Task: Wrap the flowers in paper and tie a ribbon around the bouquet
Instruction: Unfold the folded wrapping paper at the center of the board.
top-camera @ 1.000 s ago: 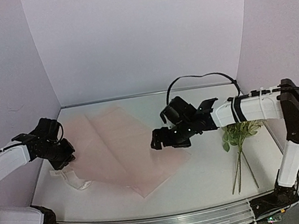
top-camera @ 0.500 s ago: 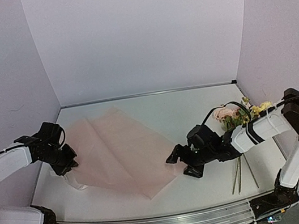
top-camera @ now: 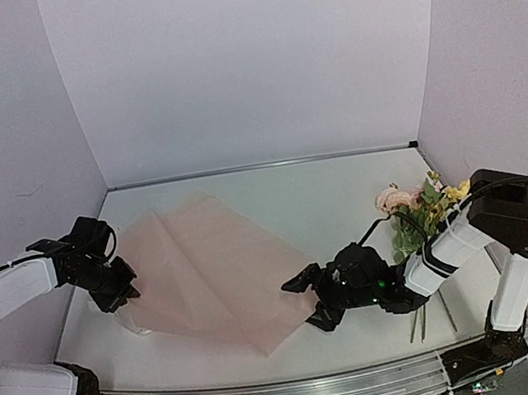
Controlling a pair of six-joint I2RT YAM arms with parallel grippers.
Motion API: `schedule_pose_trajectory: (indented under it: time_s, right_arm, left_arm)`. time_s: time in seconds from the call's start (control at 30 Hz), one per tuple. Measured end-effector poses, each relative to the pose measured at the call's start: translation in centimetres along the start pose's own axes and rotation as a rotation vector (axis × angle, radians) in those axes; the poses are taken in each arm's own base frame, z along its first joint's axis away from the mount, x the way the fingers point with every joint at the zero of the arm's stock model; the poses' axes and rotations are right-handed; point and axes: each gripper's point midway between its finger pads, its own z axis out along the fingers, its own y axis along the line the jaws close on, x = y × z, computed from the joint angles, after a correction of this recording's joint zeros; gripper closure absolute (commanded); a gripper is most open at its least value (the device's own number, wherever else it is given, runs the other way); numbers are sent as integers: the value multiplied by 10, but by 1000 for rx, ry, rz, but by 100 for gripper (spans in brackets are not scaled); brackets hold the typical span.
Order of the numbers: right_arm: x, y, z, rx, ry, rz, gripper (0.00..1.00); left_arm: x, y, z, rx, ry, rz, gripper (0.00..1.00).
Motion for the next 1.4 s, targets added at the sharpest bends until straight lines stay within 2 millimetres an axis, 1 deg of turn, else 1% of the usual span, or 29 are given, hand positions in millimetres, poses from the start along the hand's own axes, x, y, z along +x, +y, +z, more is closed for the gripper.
schedule_pose_trajectory:
  time_s: [0.1, 0.17, 0.27, 0.37, 0.43, 0.57, 0.63, 0.7, 0.77, 0.8, 0.87, 0.97, 1.07, 1.13, 1.23, 1.3, 1.4]
  right_arm:
    - [-5, -1, -2, -9, -22, 10, 17]
    - [-13, -1, -2, -15, -43, 4, 18]
    - [-34, 4, -1, -40, -88, -17, 21]
    - [-56, 9, 1, -61, -137, -43, 25]
    - [-67, 12, 3, -68, -161, -63, 31]
    - [-83, 13, 8, -66, -192, -100, 45]
    - [-89, 12, 9, -59, -204, -116, 56]
    - [-94, 9, 8, -45, -216, -133, 71]
    - [-99, 5, 8, -24, -225, -163, 91]
    - [-101, 2, 7, -7, -233, -168, 99]
    - [-106, -8, 7, 45, -246, -201, 100]
    - [-111, -8, 0, 104, -273, -272, 100]
    - [-116, 2, -18, 154, -326, -350, 100]
    - [-120, 16, -37, 168, -384, -404, 100]
    - [-120, 39, -68, 161, -472, -477, 100]
    - [-116, 48, -84, 168, -521, -520, 100]
    - [-98, 45, -93, 198, -532, -576, 100]
  left_arm:
    - [1, 2, 0, -9, 4, 0, 100]
    - [2, 4, 0, -16, 8, -1, 100]
    - [2, 7, -1, -27, 7, -2, 100]
    - [3, 9, -2, -34, 9, -2, 100]
    - [4, 10, -2, -35, 8, -2, 100]
    - [5, 14, -1, -46, 6, -3, 100]
    - [5, 15, -2, -49, 3, -2, 100]
    - [4, 15, -2, -51, -2, -1, 100]
    - [4, 15, -2, -51, -3, 2, 100]
    - [4, 15, -2, -50, -3, 7, 100]
    - [4, 15, -1, -52, -1, 18, 100]
    - [4, 15, 1, -57, 2, 38, 100]
    - [4, 13, 3, -64, 2, 64, 100]
    - [5, 8, 5, -65, 2, 85, 100]
    - [7, -3, 9, -61, 0, 125, 100]
    - [7, -12, 14, -59, -1, 151, 100]
    - [5, -23, 25, -64, -5, 184, 100]
